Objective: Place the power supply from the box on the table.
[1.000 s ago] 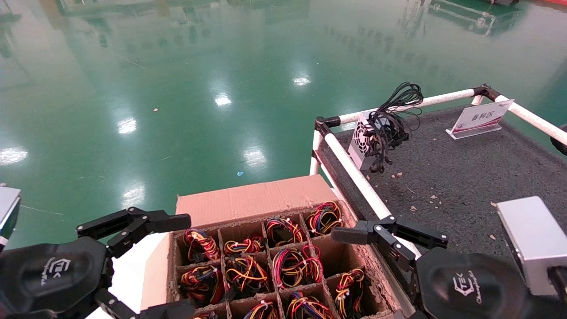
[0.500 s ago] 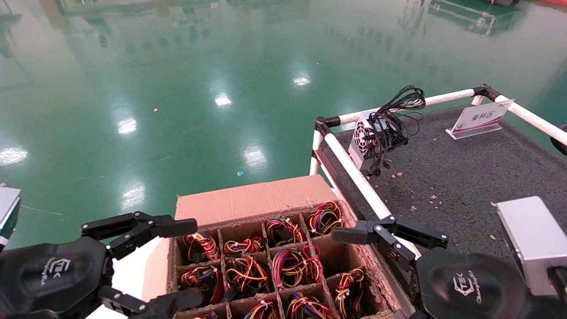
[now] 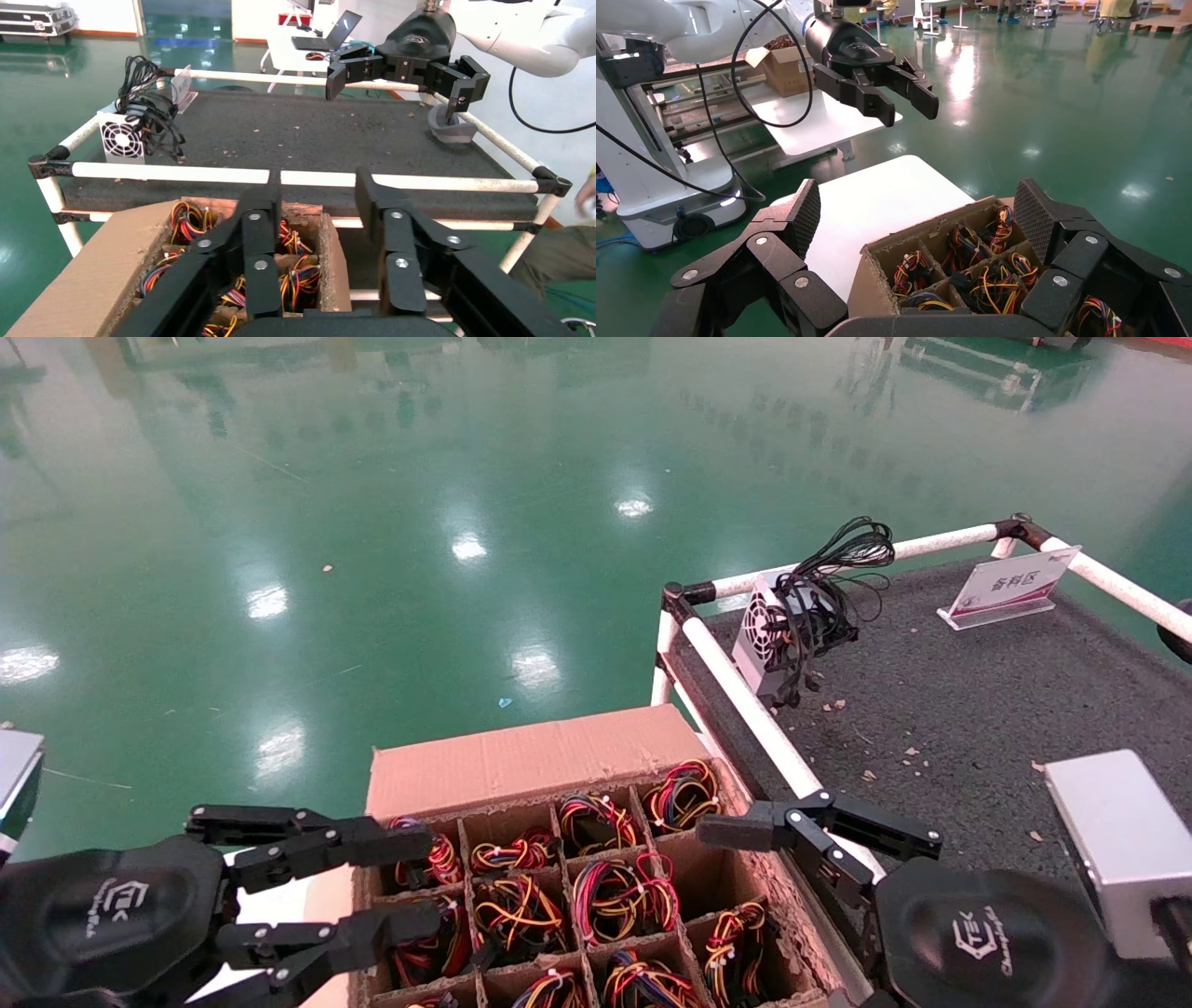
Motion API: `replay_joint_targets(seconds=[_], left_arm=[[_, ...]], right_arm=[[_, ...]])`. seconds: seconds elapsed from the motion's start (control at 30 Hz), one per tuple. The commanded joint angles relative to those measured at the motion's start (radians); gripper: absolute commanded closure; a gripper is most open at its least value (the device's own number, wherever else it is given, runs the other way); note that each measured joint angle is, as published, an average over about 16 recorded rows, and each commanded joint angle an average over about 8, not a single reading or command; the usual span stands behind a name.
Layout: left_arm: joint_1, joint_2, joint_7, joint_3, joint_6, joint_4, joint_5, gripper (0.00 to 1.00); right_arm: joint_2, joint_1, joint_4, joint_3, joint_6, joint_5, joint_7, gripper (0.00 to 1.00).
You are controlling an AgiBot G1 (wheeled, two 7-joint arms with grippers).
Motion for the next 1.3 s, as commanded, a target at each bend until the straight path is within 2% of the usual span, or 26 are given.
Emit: replay_joint_targets(seconds=[0.03,0.57,0.6,0.83,0.87,1.3], left_arm=[[0.0,0.0,0.0,0.0,0.0,0.0,0.0,1.0],[0.0,0.0,0.0,0.0,0.0,0.0,0.0,1.0],[0.0,0.0,0.0,0.0,0.0,0.0,0.0,0.94],[0.0,0.0,0.0,0.0,0.0,0.0,0.0,0.07],[0.0,0.0,0.0,0.0,0.0,0.0,0.0,0.0],[0.0,0.0,0.0,0.0,0.0,0.0,0.0,0.0]], right_arm=[[0.0,0.0,0.0,0.0,0.0,0.0,0.0,0.0],[0.0,0.0,0.0,0.0,0.0,0.0,0.0,0.0],[0.0,0.0,0.0,0.0,0.0,0.0,0.0,0.0],[0.0,-0.001,0.0,-0.001,0.001,-0.001,0.0,0.0],[-0.002,-0.002,-0.001,-0.003,0.003,-0.004,0.001,0.0],[-0.105,0.021,-0.059,-0.093,0.127,-0.179,0.024,0.0]])
